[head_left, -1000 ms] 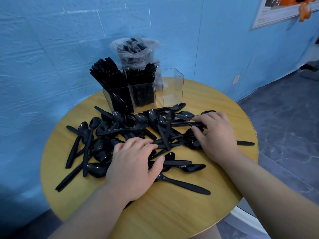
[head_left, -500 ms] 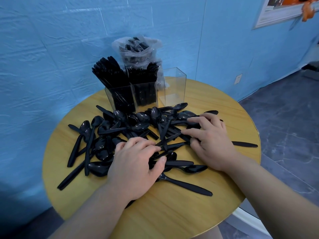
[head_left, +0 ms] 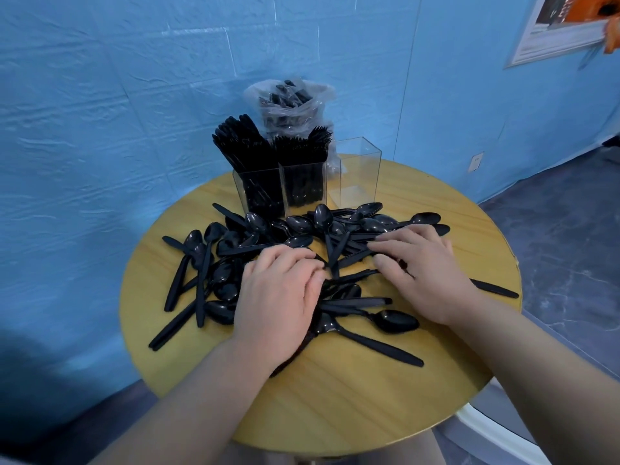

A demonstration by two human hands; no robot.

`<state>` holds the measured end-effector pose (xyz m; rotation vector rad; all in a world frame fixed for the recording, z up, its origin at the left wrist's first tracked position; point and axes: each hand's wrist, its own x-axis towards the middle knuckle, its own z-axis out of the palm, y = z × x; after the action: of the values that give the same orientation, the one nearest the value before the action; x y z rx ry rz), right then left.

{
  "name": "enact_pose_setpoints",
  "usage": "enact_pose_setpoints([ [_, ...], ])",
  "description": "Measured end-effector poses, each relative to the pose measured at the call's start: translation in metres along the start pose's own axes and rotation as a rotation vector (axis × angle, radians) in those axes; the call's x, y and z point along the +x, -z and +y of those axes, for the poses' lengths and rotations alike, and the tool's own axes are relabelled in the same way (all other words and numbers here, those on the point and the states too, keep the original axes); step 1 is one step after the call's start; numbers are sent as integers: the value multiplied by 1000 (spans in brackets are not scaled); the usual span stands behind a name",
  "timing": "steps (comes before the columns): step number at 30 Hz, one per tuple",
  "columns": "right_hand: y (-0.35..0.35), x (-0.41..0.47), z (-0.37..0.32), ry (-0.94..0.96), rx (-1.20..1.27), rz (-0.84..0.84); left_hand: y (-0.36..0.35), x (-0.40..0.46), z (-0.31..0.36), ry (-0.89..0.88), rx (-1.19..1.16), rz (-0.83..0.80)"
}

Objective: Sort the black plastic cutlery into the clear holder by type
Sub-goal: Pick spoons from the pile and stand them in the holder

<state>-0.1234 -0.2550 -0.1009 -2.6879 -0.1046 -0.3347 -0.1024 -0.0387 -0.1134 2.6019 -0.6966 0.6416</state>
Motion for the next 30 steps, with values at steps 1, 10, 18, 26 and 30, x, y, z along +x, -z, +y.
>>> enact_pose_setpoints([
  [1,5,-2,-8,28,50,-69,7,2,-2,32,9,-8],
  [10,-4,-14,-30,73,-154,-230,40,-42,-50,228,141,-213],
  [18,-25,-30,-46,81,-175,67,46,-61,-40,142,105,-382],
  [26,-18,-38,-61,193,-179,-223,45,-62,-43,120,127,-410],
  [30,-19,-32,-62,162,-203,-153,46,-61,-43,122,99,-381],
])
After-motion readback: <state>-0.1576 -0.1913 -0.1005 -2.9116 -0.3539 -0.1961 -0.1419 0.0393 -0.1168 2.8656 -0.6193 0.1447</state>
